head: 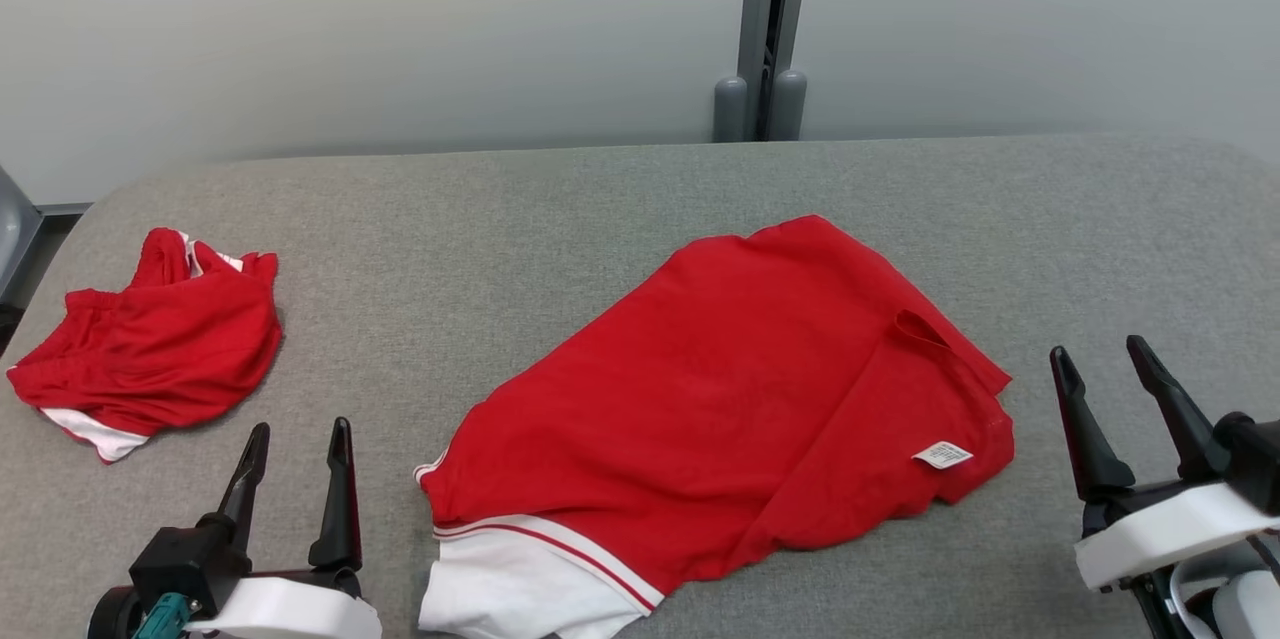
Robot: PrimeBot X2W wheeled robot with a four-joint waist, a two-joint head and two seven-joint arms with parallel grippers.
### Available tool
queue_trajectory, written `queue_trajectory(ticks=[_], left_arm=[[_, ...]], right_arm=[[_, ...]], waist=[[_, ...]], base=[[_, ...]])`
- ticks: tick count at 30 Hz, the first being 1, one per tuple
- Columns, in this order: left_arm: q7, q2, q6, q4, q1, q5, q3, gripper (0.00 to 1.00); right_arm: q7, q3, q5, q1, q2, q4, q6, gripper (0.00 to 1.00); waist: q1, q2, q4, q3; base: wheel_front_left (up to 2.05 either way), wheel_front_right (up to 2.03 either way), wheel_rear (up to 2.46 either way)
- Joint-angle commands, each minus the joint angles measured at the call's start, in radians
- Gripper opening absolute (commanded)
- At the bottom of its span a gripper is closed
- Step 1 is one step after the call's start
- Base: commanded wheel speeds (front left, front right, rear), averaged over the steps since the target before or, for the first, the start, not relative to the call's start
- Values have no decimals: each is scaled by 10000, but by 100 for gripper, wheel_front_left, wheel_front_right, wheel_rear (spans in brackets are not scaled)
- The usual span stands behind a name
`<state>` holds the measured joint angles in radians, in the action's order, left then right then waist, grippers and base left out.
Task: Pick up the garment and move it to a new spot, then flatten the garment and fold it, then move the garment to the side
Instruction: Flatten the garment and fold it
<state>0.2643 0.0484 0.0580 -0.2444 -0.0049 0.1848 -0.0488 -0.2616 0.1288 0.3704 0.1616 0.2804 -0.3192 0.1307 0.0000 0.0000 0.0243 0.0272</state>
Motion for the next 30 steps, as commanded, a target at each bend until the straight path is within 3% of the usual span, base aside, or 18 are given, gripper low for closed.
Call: queue_trajectory(ticks=[1, 13, 30], left_arm=[[1, 40, 34, 3, 53, -69, -69, 100], [1, 40, 189, 55, 351, -346, -213, 100], [1, 65, 370, 457, 1071, -858, -340, 100]], right_arm=[[-50, -151, -105, -253, -33, 240, 1, 100], [-51, -845, -695, -1770, -770, 1622, 1, 100], [-51, -1025, -828, -2373, -1048, 1639, 1, 100]], waist=[[0, 0, -71, -28], [0, 0, -161, -322], [0, 0, 66, -456]], base=[[0, 0, 0], [0, 0, 0], [0, 0, 0]])
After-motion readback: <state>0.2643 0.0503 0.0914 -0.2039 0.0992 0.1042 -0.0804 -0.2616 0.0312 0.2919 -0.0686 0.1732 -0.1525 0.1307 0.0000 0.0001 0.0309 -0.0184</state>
